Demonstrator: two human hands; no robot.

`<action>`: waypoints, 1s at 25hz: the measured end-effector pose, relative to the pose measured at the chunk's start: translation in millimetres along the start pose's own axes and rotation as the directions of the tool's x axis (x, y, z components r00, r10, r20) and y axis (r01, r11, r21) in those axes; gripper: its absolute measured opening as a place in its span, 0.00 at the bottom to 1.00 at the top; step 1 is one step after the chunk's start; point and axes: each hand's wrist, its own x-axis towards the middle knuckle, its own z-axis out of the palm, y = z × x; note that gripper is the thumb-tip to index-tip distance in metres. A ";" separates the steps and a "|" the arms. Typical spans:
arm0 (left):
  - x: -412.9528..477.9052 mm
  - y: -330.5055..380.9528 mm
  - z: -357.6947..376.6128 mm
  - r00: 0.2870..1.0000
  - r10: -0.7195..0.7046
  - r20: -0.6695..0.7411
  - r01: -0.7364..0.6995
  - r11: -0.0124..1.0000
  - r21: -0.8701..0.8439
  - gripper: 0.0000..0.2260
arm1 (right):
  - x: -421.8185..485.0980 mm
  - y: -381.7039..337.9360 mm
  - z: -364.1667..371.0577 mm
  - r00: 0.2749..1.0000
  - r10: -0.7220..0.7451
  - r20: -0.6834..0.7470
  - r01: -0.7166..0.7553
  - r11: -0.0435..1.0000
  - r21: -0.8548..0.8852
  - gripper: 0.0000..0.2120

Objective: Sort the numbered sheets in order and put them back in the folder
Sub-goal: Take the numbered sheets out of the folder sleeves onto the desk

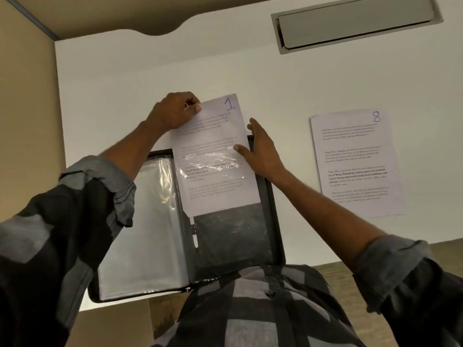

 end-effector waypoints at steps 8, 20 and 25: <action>1.0 -22.5 -4.8 0.868 -0.235 -0.437 0.086 0.939 -0.334 0.26 | 47.2 -30.8 -2.7 0.988 0.031 -0.148 -0.022 0.998 0.065 0.07; -89.3 -10.1 42.9 0.825 -0.488 -0.285 -0.027 0.469 -0.883 0.11 | 51.8 -81.3 -46.6 0.932 -0.132 -0.337 0.208 0.957 0.200 0.06; -107.3 13.2 12.4 0.827 -0.415 -0.380 -0.189 0.431 -0.882 0.08 | 18.0 -108.6 -60.0 0.896 -0.175 -0.409 0.301 0.916 0.266 0.05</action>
